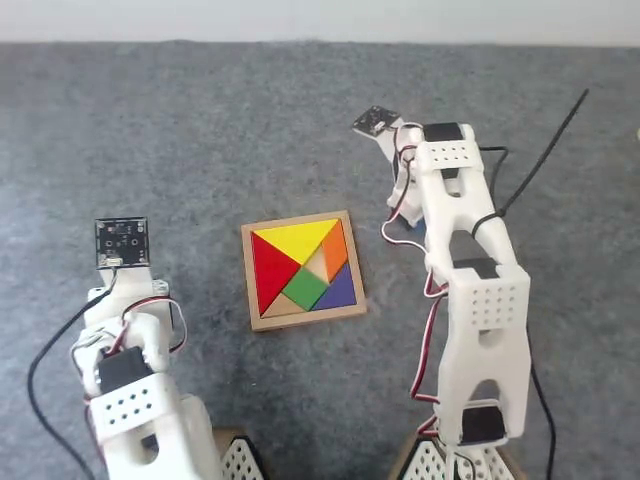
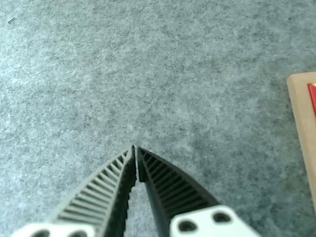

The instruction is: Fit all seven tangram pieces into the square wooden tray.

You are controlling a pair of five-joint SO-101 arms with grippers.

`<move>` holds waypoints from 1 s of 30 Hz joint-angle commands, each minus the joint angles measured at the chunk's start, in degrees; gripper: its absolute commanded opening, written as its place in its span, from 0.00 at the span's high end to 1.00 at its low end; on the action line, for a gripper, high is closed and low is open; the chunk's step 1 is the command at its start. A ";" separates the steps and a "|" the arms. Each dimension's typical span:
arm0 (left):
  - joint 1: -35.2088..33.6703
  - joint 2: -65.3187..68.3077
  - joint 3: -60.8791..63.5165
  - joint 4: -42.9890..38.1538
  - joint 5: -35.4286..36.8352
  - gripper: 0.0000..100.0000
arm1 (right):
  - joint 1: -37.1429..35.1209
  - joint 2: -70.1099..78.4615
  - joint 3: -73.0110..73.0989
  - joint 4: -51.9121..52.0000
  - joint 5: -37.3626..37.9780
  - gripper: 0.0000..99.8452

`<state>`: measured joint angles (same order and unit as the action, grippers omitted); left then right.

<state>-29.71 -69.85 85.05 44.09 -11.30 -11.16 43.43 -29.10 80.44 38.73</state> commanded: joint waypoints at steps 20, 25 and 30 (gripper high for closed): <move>-0.18 0.18 -2.24 -0.88 0.26 0.99 | -17.89 -24.57 3.08 18.59 -4.40 0.99; -0.26 0.18 -2.24 -0.88 0.26 0.99 | -21.32 -24.75 13.27 9.98 8.79 0.99; 0.00 0.18 -2.15 -0.88 0.26 0.99 | -21.58 -24.84 18.11 3.12 26.55 0.99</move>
<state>-29.71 -69.85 85.05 44.09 -11.30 -32.00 22.95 -10.90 86.77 55.96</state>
